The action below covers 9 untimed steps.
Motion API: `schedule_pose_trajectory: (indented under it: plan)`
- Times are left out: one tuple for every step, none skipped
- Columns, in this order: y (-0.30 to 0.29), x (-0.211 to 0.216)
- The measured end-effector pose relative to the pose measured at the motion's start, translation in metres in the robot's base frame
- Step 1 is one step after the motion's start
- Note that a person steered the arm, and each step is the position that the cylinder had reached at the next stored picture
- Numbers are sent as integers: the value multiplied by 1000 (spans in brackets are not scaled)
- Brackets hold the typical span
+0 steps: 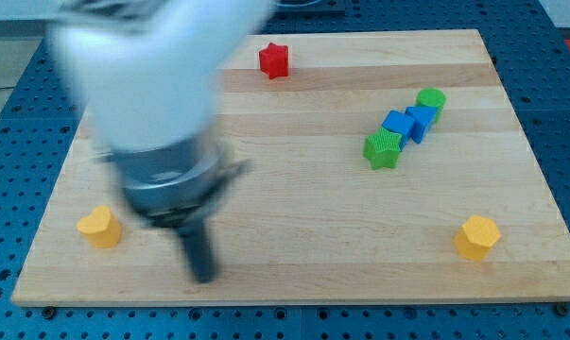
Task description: Slide the yellow heart towards the bottom center
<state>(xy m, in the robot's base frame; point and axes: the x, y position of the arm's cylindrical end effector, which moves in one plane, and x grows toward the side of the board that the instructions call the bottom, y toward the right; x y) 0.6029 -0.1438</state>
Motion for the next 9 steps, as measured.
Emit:
schedule_pose_trajectory:
  plan:
    - [-137, -5]
    - [-160, -37]
    - [-120, -48]
    - [-113, -68]
    - [-32, -56]
    - [-13, -26]
    - [-73, -14]
    - [-78, 15]
    - [-56, 15]
